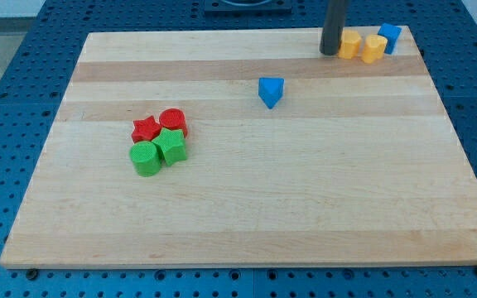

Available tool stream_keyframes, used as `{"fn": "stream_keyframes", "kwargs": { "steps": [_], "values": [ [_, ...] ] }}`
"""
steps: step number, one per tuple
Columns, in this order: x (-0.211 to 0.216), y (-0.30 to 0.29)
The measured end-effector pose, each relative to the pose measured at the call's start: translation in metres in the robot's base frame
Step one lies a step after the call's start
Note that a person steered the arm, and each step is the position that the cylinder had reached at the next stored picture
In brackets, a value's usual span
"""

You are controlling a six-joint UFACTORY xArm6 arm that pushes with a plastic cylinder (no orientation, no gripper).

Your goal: Move the blue triangle to the yellow hexagon

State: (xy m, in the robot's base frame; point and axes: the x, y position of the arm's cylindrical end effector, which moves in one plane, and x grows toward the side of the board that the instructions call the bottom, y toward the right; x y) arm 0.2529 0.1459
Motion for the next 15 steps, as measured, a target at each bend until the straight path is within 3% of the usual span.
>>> {"fn": "stream_keyframes", "kwargs": {
  "steps": [2, 5, 7, 8, 12, 15],
  "values": [
    [-0.003, 0.008],
    [0.040, -0.118],
    [0.087, -0.163],
    [0.108, -0.160],
    [0.109, -0.044],
    [0.103, -0.014]
  ]
}}
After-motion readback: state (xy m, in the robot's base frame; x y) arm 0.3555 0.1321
